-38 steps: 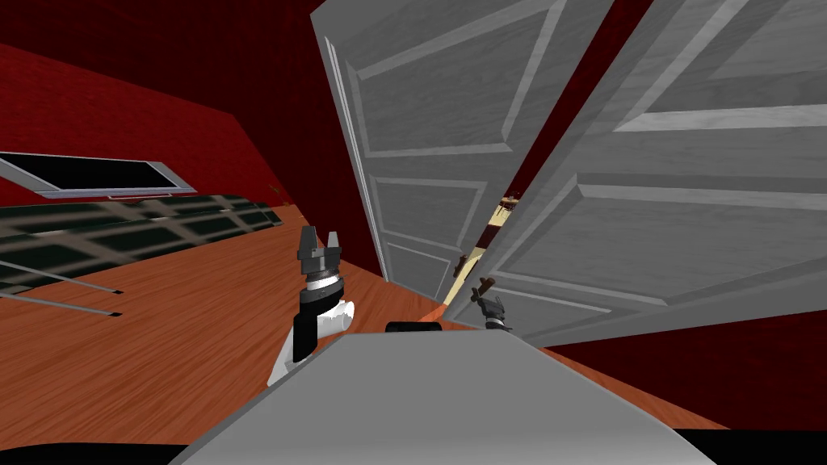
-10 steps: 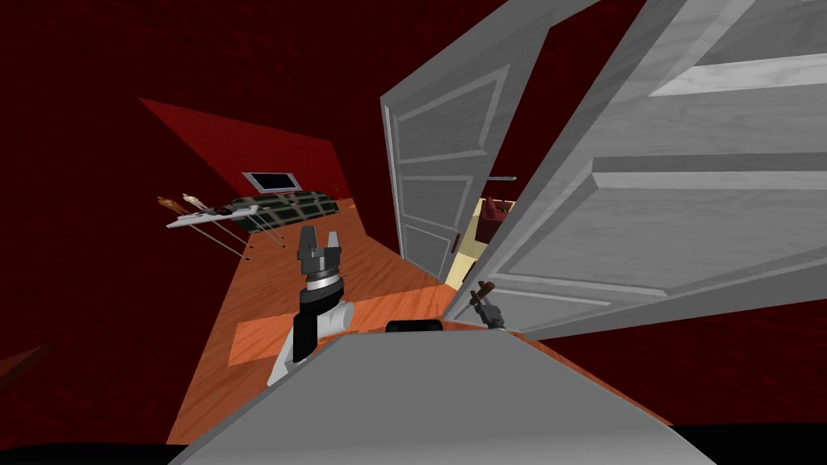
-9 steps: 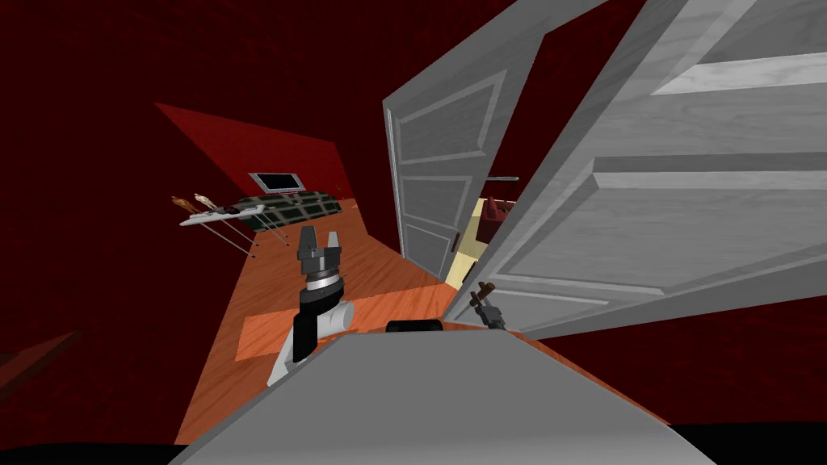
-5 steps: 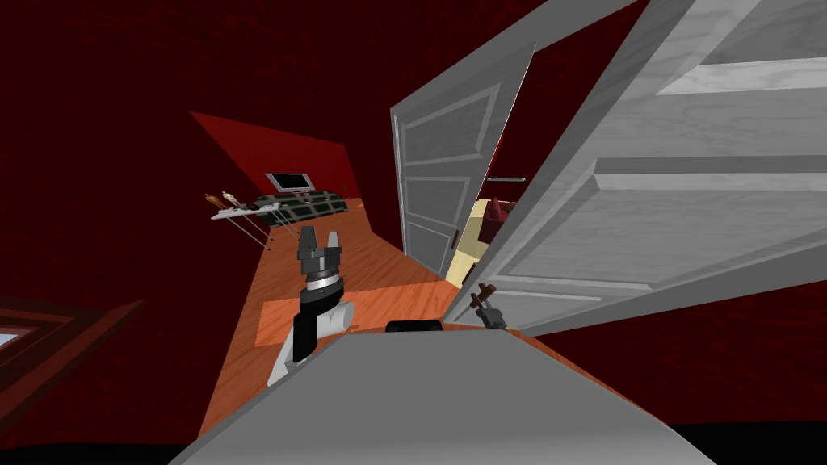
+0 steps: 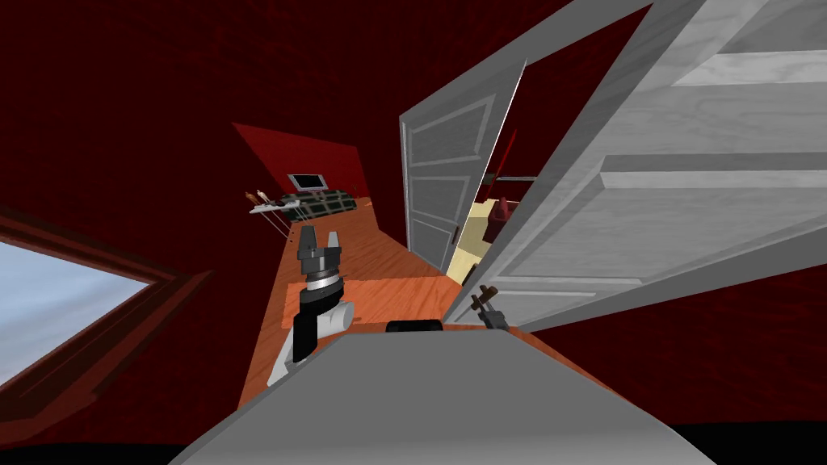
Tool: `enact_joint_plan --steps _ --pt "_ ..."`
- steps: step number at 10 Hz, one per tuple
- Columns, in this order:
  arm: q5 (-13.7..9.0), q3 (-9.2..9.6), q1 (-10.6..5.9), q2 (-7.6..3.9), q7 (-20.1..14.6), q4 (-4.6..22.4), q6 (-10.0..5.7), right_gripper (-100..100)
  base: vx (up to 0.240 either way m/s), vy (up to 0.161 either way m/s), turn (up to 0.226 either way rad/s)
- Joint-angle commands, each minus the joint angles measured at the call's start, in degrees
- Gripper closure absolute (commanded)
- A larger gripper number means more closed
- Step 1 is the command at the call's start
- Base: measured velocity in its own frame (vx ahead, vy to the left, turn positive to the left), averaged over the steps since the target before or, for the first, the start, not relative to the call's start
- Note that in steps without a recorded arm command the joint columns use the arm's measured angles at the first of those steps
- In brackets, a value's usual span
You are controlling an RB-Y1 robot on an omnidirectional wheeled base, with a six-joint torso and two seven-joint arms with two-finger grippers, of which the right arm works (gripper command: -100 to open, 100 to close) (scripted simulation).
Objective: Pull the door open
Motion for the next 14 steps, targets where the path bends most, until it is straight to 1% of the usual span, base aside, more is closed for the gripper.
enact_joint_plan --steps 1,2,3,4,10,13,14 --pt "0.36 0.48 -0.3 -0.43 -0.94 0.68 -1.49 100 -0.18 -0.041 0.122" --pt "0.47 0.68 -0.31 -0.6 -1.2 0.84 -1.81 100 -0.197 -0.041 0.093" --pt "0.41 0.71 -0.15 -0.37 -0.89 0.85 -1.05 100 -0.087 -0.021 0.021" --pt "0.67 1.26 -0.27 -0.55 -1.51 1.56 -1.68 100 -0.148 -0.042 0.133" --pt "1.45 2.84 -1.1 -1.46 -3.71 4.03 -4.52 100 -0.211 -0.043 0.139" --pt "1.82 3.56 -1.49 -1.87 -4.72 5.16 -5.83 100 -0.215 -0.075 0.114" --pt "1.85 3.67 -1.41 -1.56 -4.49 5.18 -5.08 100 -0.098 -0.035 0.033"
